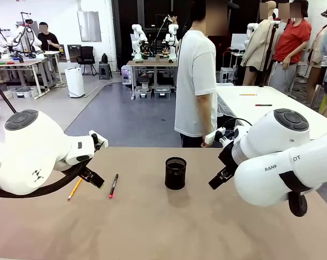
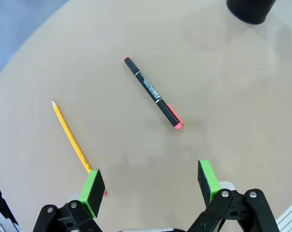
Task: Place the pens into the pen holder.
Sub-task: Pick up a writing instrument from the table and place it into the Pen holder.
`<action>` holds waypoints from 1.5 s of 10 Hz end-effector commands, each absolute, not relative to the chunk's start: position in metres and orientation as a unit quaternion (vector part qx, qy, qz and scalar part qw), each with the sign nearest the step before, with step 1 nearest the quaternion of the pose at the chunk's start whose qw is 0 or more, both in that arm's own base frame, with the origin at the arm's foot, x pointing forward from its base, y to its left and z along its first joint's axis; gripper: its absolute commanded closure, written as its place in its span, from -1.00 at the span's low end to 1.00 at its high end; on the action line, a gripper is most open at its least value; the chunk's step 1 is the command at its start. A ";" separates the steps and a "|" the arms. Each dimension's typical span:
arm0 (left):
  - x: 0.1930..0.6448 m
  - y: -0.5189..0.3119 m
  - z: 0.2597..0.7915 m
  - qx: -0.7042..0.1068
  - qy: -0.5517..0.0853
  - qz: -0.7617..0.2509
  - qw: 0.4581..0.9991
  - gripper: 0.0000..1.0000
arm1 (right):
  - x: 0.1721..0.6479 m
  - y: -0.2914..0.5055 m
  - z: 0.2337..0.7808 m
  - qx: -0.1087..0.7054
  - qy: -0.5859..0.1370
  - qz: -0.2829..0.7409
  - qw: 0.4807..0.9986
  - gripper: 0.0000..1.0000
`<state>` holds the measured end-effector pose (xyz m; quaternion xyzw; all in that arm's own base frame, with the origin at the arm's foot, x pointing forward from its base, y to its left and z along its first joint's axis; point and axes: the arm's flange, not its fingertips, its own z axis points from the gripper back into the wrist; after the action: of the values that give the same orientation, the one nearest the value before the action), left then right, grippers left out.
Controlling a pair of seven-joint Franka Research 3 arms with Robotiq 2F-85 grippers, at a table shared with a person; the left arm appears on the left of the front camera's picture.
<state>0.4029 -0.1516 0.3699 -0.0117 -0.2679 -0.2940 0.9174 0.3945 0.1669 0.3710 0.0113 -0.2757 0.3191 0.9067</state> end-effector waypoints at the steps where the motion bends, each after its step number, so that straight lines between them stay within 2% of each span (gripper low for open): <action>1: 0.403 -0.152 0.370 -0.012 -0.268 -0.294 0.917 -1.00 | 0.395 0.167 0.371 0.012 -0.276 0.319 0.907 -1.00; 9: 0.403 -0.152 0.370 -0.012 -0.268 -0.294 0.917 -1.00 | 0.395 0.167 0.371 0.011 -0.276 0.319 0.907 -1.00; 13: 0.397 -0.150 0.409 -0.092 -0.181 -0.389 0.899 -1.00 | 0.378 0.170 0.388 -0.098 -0.252 0.328 0.905 -1.00; 15: 0.397 -0.143 0.428 -0.118 -0.185 -0.400 0.890 -1.00 | 0.367 0.177 0.397 -0.110 -0.235 0.321 0.911 -1.00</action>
<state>0.3861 -0.1611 0.4211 -0.1095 -0.1847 -0.3967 0.8925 0.3774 0.1610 0.3958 -0.0983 -0.2422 0.3347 0.9054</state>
